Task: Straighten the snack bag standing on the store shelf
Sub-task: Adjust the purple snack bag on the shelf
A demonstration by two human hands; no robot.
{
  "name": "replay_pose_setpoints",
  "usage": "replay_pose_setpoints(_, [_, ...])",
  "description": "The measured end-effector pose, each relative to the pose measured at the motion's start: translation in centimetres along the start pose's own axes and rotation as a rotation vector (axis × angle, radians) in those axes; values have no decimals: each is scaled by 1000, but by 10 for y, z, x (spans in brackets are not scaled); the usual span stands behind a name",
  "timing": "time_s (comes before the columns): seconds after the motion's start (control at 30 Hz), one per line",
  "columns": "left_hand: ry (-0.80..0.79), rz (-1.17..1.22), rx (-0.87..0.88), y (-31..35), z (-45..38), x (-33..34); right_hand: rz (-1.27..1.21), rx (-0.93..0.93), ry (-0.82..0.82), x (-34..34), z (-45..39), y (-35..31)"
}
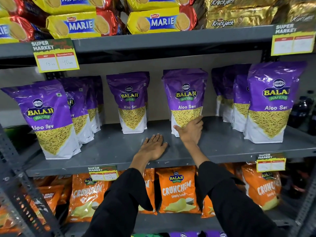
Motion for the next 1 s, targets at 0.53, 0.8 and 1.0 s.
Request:
replay_pose_setpoints(0.53, [3, -12, -29, -2, -5, 1, -62, -57, 44, -32, 54, 14])
replay_pose_setpoints(0.8, [11, -17, -36, -2, -5, 1, -18, -64, 88, -43, 70, 20])
replay_pose_setpoints(1.0, [19, -24, -32, 0, -5, 0, -5, -52, 143, -46, 74, 20])
Point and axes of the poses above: each hand's wrist, its own z-axis away from the middle knuckle, its own x-axis out of the palm, y = z × x, the point moved 8 cm from there along -z, towards the middle knuckle, and after that the axes turned 8 degrees about -y, right-handed, at the moved point
